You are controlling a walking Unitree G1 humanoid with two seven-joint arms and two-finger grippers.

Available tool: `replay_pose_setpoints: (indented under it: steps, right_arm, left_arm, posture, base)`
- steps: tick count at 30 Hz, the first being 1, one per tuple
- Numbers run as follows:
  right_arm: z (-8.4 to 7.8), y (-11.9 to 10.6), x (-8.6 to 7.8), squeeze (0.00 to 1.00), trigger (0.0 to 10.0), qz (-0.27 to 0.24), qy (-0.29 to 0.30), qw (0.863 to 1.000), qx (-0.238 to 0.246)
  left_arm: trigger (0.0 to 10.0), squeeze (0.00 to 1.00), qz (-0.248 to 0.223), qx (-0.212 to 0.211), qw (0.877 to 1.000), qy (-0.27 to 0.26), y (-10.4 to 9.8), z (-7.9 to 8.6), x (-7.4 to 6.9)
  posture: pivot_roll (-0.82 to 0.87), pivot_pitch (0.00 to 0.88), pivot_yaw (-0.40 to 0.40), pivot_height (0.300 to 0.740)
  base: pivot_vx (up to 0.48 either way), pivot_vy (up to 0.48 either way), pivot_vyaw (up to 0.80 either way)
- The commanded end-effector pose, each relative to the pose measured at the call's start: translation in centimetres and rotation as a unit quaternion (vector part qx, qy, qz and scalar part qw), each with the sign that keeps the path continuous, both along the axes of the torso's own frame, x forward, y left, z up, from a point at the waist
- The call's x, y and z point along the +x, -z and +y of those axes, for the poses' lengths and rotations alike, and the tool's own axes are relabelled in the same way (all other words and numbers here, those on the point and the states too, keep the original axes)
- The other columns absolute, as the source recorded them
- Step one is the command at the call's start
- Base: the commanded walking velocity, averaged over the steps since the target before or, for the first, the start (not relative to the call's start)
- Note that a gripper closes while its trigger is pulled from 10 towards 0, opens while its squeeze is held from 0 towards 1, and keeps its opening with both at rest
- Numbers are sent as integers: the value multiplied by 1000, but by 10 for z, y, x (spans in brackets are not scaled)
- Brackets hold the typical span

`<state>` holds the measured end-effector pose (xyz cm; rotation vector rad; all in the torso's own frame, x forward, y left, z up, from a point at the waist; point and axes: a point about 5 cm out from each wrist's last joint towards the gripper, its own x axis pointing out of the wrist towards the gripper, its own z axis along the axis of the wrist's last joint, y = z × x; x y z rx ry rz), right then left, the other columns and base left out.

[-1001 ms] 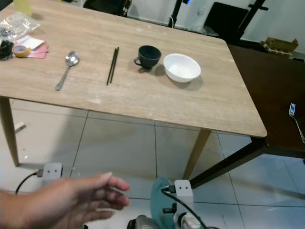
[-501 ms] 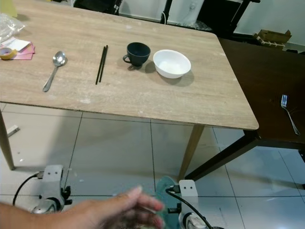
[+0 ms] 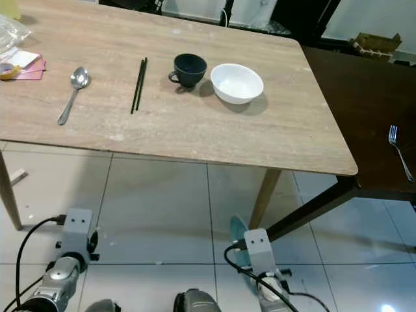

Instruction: Setting the table

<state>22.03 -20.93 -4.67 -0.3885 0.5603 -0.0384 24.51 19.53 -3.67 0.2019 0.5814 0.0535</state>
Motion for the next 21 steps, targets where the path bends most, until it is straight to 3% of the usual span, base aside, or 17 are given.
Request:
replay_pose_setpoints:
  steps: [1, 3, 5, 13, 14, 15, 16, 17, 18, 21]
  right_arm:
    - [-4, -1, 1, 0, 10000, -11, 36, 999, 32]
    - [-6, -4, 4, 0, 10000, -29, 91, 991, 89]
    - [-8, -5, 5, 0, 10000, -37, 112, 987, 111]
    - [-1, -2, 5, 0, 10000, -30, 124, 974, 185]
    - [3, 2, 3, 0, 10000, -11, 136, 963, 232]
    - [3, 2, 3, 0, 10000, -11, 136, 963, 232]
    - [8, 6, 1, 0, 10000, 8, 145, 950, 278]
    - [8, 6, 1, 0, 10000, 8, 145, 950, 278]
    - [16, 11, -2, 0, 10000, 31, 148, 931, 332]
    - [17, 12, -3, 0, 10000, 31, 145, 933, 326]
  left_arm:
    - [10000, 0, 22, -2, 1000, -10, 8, 0, -9]
    - [10000, 0, 21, -5, 1000, -19, 8, 1, -10]
    - [10000, 0, 21, -5, 1000, -20, 8, 2, -11]
    - [10000, 0, 25, -7, 999, -23, 11, 2, -15]
    - [10000, 0, 26, -8, 999, -25, 11, 3, -15]
    - [10000, 0, 26, -8, 999, -25, 11, 3, -15]
    - [10000, 0, 27, -9, 999, -25, 11, 3, -15]
    - [10000, 0, 27, -9, 999, -25, 11, 3, -15]
    - [10000, 0, 28, -9, 999, -22, 11, 2, -15]
    - [10000, 0, 27, -10, 999, -18, 11, 1, -14]
  posture:
    - [80, 70, -64, 740]
    - [83, 72, -64, 740]
    - [83, 72, -64, 740]
    - [87, 70, -73, 740]
    - [86, 69, -71, 740]
    - [86, 69, -71, 740]
    - [86, 69, -69, 740]
    - [86, 69, -69, 740]
    - [88, 67, -64, 740]
    - [88, 67, -55, 740]
  base:
    - [0, 0, 0]
    - [0, 0, 0]
    - [0, 0, 0]
    - [0, 0, 0]
    - [0, 0, 0]
    - [0, 0, 0]
    - [0, 0, 0]
    - [0, 0, 0]
    - [0, 0, 0]
    - [0, 0, 0]
